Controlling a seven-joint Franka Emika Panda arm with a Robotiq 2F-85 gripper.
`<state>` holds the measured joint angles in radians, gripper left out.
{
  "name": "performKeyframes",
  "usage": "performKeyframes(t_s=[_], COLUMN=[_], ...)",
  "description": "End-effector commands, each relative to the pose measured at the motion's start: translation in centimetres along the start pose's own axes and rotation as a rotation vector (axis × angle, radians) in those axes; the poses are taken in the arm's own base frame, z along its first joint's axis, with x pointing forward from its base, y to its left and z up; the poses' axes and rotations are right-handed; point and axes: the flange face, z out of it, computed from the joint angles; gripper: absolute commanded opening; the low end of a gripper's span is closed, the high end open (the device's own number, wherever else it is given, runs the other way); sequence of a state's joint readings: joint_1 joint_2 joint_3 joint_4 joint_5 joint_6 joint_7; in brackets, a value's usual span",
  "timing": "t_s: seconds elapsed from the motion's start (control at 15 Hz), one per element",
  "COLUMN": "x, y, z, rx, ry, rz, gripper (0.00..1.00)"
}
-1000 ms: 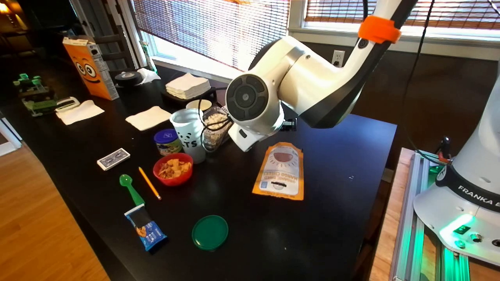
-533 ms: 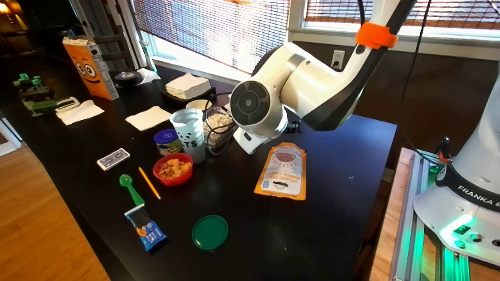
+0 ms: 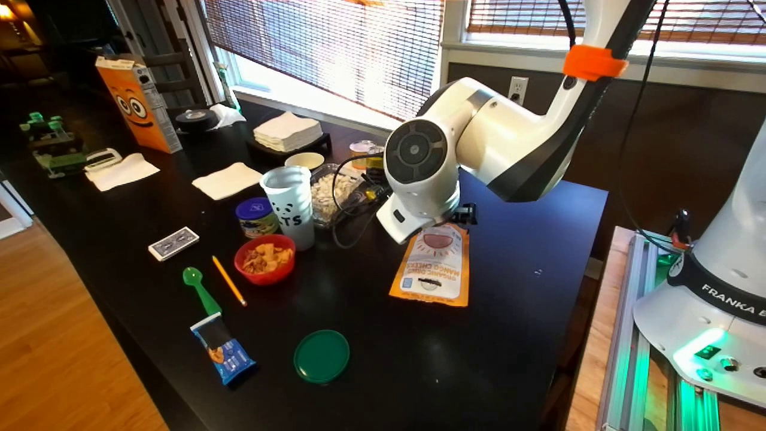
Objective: Pour the contents out of the white packet
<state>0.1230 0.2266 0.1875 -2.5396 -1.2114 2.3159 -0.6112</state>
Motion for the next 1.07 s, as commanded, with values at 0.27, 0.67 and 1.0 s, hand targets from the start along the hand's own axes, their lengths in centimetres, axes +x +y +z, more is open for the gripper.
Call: performKeyframes(t_s=[0.27,0.67,1.0], x=[-0.9,-0.7,-0.5], y=[0.3,1.1,1.3], z=[0.8,1.1,1.2], rx=[-0.039,-0.058,-0.063], ry=[0.080,0.105,0.112], rz=[0.025,0.017,0.008], gripper=[0.68,0.23,0.00])
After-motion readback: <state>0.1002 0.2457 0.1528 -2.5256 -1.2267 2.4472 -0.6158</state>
